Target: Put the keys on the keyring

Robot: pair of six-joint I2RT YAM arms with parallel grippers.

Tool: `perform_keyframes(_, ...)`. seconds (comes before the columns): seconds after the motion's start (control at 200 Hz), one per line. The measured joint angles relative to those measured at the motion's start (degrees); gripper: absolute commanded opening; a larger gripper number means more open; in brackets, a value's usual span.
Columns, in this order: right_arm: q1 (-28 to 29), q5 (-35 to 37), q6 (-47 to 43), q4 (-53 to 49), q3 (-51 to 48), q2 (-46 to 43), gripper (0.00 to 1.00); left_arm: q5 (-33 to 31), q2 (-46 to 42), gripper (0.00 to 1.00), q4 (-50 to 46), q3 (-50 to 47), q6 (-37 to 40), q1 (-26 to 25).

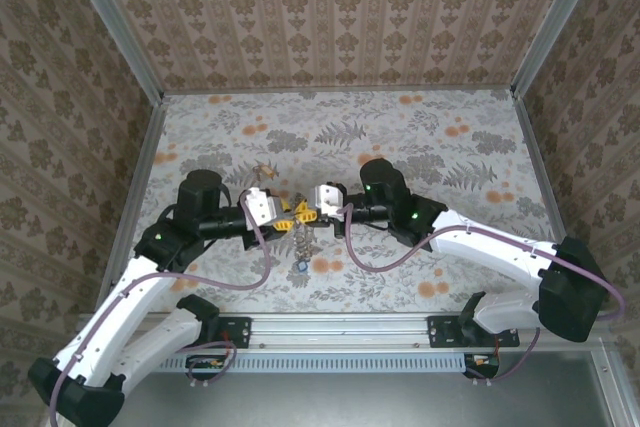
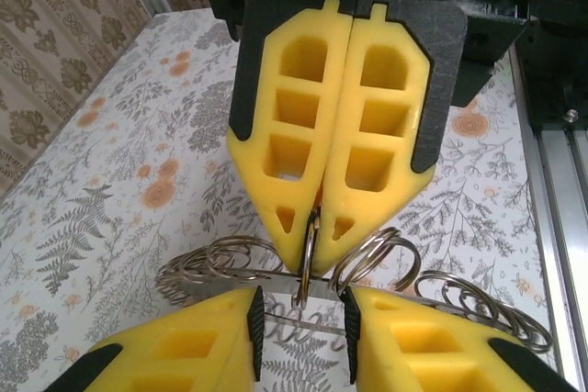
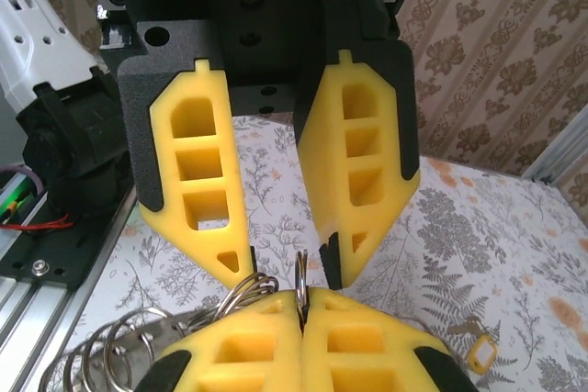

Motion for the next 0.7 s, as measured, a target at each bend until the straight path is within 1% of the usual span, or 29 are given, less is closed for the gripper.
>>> perform_keyframes(0.055, -0.15, -0.22, 0.22, 0.33, 0.00, 0.00, 0.00, 0.02, 0.17, 0.21, 0.61, 0.00, -0.04, 0.04)
perform_keyframes(0.115, -0.24, -0.22, 0.26, 0.66, 0.00, 0.00, 0.00, 0.50, 0.26, 0.11, 0.76, 0.00, -0.17, 0.26)
perform_keyframes(0.15, -0.33, -0.22, 0.31, 0.72, 0.00, 0.00, 0.00, 0.68, 0.33, 0.09, 0.83, 0.00, -0.35, 0.31)
perform_keyframes(0.22, -0.44, -0.28, 0.37, 0.81, 0.00, 0.00, 0.00, 1.09, 0.33, 0.10, 0.83, 0.00, -0.52, 0.61)
perform_keyframes(0.285, -0.44, -0.39, 0.39, 0.96, 0.00, 0.00, 0.00, 1.55, 0.37, 0.13, 0.92, 0.00, -0.70, 0.74)
perform_keyframes(0.525, -0.42, -0.79, 0.39, 1.22, 0.07, 0.00, 0.00, 3.26, -0.02, 0.18, 2.58, -0.63, -1.05, 1.07)
perform_keyframes(0.59, -0.39, -1.11, 0.37, 1.25, 0.07, 0.00, 0.00, 3.43, -0.61, 0.21, 2.67, -0.79, -0.66, 1.05)
perform_keyframes(0.7, -0.17, -1.51, 0.37, 1.40, 0.07, 0.00, 0.00, 3.82, -1.97, 0.21, 2.03, -0.76, 1.11, 1.77)
